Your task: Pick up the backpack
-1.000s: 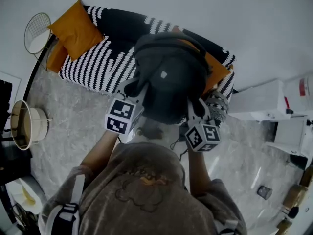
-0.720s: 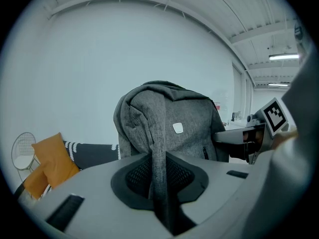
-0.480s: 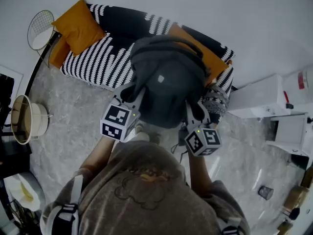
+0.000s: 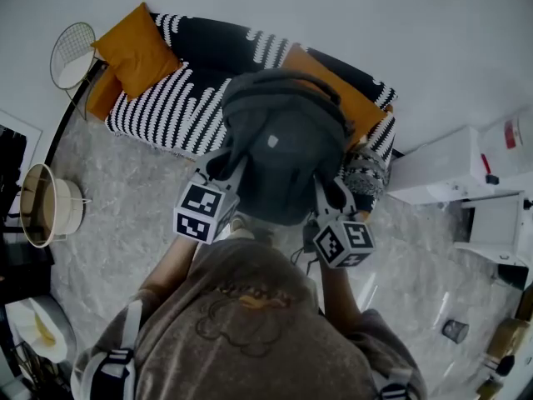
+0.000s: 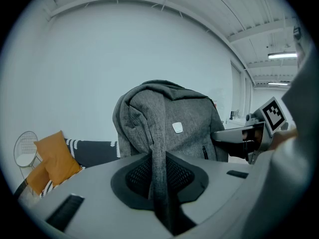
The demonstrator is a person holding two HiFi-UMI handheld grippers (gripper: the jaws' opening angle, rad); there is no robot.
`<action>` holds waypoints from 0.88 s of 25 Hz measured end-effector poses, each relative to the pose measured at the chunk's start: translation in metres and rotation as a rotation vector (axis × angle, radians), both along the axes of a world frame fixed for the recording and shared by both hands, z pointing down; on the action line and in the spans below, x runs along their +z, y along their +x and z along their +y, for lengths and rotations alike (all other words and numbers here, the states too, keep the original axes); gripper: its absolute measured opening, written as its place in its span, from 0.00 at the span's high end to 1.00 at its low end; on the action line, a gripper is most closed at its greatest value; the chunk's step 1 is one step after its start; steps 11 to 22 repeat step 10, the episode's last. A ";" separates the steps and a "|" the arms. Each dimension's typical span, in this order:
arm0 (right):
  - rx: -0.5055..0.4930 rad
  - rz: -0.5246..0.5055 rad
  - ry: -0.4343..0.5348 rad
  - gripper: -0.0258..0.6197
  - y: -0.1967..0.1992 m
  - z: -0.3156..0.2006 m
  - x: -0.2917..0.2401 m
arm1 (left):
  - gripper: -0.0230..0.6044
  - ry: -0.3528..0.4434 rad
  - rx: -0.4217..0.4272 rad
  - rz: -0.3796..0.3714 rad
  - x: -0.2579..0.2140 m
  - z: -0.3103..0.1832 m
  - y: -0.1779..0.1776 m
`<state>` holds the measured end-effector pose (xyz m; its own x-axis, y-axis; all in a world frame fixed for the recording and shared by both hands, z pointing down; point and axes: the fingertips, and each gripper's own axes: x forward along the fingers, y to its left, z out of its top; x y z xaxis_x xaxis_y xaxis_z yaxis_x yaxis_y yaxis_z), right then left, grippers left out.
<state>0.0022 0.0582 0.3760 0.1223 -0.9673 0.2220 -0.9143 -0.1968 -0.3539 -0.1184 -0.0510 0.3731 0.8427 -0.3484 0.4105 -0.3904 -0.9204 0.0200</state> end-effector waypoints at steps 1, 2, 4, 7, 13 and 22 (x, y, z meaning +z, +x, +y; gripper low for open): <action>0.000 -0.001 0.000 0.89 -0.001 0.000 0.000 | 0.88 0.000 0.000 -0.001 0.000 0.000 0.000; 0.001 -0.003 -0.001 0.89 -0.001 0.000 -0.001 | 0.88 0.000 0.000 -0.002 -0.001 0.000 -0.001; 0.000 -0.003 -0.004 0.89 -0.004 0.000 -0.001 | 0.88 -0.003 -0.001 -0.004 -0.001 0.000 -0.003; -0.004 0.000 -0.009 0.89 -0.004 -0.001 0.002 | 0.88 -0.006 -0.003 -0.008 0.002 0.000 -0.005; -0.005 0.001 -0.013 0.89 -0.004 -0.003 0.005 | 0.88 -0.012 -0.005 -0.010 0.006 -0.002 -0.004; -0.005 0.001 -0.013 0.89 -0.004 -0.003 0.005 | 0.88 -0.012 -0.005 -0.010 0.006 -0.002 -0.004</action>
